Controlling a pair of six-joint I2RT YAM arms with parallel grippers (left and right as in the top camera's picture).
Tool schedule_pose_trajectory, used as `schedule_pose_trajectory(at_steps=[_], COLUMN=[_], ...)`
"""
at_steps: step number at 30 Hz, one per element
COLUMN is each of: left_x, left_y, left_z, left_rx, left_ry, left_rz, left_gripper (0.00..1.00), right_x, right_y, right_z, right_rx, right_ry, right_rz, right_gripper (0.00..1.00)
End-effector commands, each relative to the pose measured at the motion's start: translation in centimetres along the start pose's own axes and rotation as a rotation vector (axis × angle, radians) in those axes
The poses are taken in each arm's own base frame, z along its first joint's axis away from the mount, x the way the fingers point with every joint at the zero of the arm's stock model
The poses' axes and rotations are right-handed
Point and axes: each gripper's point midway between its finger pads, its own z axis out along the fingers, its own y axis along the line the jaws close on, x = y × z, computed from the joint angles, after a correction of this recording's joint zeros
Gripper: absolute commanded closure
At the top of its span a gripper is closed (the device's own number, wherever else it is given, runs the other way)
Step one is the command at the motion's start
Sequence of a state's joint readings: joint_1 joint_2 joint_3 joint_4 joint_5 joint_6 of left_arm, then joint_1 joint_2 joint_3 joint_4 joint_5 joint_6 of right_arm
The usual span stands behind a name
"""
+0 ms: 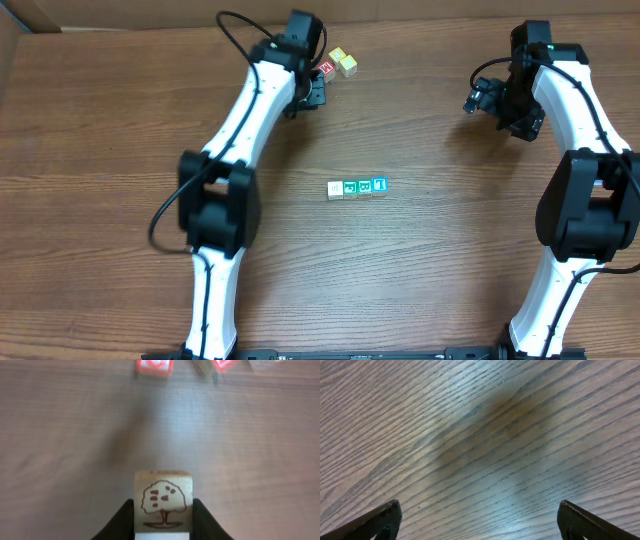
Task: Flip 5 blocks
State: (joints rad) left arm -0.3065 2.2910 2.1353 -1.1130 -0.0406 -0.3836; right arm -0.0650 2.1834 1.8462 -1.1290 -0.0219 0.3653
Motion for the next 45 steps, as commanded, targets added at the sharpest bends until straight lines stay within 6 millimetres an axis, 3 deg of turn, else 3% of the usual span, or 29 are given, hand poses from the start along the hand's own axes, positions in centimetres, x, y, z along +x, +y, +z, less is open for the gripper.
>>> schedule_pose_trajectory(at_steps=[1, 7, 10, 19, 22, 26, 32, 36, 41, 45], left_x=[1.0, 8.5, 10.4, 12.4, 12.5, 13.2, 14.1, 16.1, 18.0, 19.2], left_y=[-1.5, 1.3, 1.9, 2.8, 3.1, 3.2, 2.3, 1.3, 3.6, 4.1], left_z=[-8.6, -9.9, -9.4, -8.2, -8.9, -10.0, -10.3, -10.1, -10.1, -11.2], left_rx=[0.119, 0.014, -0.019, -0.054, -0.057, -0.065, -0.067, -0.092, -0.294, -0.28], left_ry=[-0.019, 0.283, 0.362, 0.44, 0.437, 0.455, 0.466, 0.503, 0.471, 0.459], left_rz=[-0.005, -0.009, -0.009, 0.006, 0.002, 0.007, 0.034, 0.077, 0.021, 0.009], left_gripper=[0.77, 0.71, 0.71, 0.62, 0.48, 0.39, 0.38, 0.38, 0.38, 0.38], right_x=[-0.5, -0.5, -0.5, -0.5, -0.5, -0.5, -0.5, -0.5, -0.5, -0.5], right_y=[0.2, 0.2, 0.2, 0.2, 0.2, 0.2, 0.2, 0.2, 0.2, 0.2], right_z=[-0.7, -0.7, -0.7, -0.7, -0.7, -0.7, -0.7, -0.7, -0.7, -0.7], right_rx=[-0.007, -0.007, -0.007, -0.007, -0.007, -0.007, -0.007, -0.007, -0.007, -0.007], right_ry=[-0.021, -0.021, -0.021, -0.021, -0.021, -0.021, -0.021, -0.021, -0.021, -0.021], right_rz=[-0.008, -0.008, -0.008, -0.008, -0.008, -0.008, -0.008, -0.008, -0.008, -0.008], right_gripper=[0.0, 0.0, 0.0, 0.0, 0.0, 0.0, 0.0, 0.0, 0.0, 0.0])
